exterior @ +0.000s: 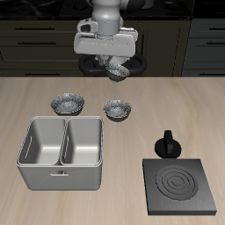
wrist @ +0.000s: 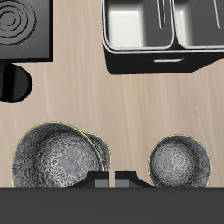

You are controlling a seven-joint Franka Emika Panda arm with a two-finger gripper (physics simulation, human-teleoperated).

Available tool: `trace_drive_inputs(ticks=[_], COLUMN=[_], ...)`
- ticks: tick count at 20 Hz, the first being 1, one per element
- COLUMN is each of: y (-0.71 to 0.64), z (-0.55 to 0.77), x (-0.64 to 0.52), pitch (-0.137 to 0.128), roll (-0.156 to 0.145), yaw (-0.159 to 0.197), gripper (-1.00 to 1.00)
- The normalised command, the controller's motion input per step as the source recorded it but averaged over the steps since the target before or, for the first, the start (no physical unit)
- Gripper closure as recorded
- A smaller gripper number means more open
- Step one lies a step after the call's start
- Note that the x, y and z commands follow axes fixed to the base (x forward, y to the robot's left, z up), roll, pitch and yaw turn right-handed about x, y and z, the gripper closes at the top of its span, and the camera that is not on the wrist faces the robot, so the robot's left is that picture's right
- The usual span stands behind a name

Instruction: Place the smallest bowl in the left side of the drainer and the medium bowl in the right side

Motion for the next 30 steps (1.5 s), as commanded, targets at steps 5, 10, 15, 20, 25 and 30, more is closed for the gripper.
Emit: trace_drive_inputs(ticks=[5, 10, 15, 20, 25, 30], y=[-0.21, -0.33, -0.21, -0.22, -0.29, -0.18], z=[0.18, 0.23, 0.02, 0.07, 0.21, 0.16], x=[0.34, 0.43, 0.49, 0.52, 0.51, 0.44], pitch=[0.003, 0.018, 0.075, 0.021, -0.002, -0.014], roll=[0.015, 0.045, 0.068, -0.010, -0.030, -0.015], yaw=[-0.006, 0.017, 0.055, 0.016, -0.036, -0.020], gripper=[1.00, 1.00, 1.00, 1.00, 1.00, 1.00])
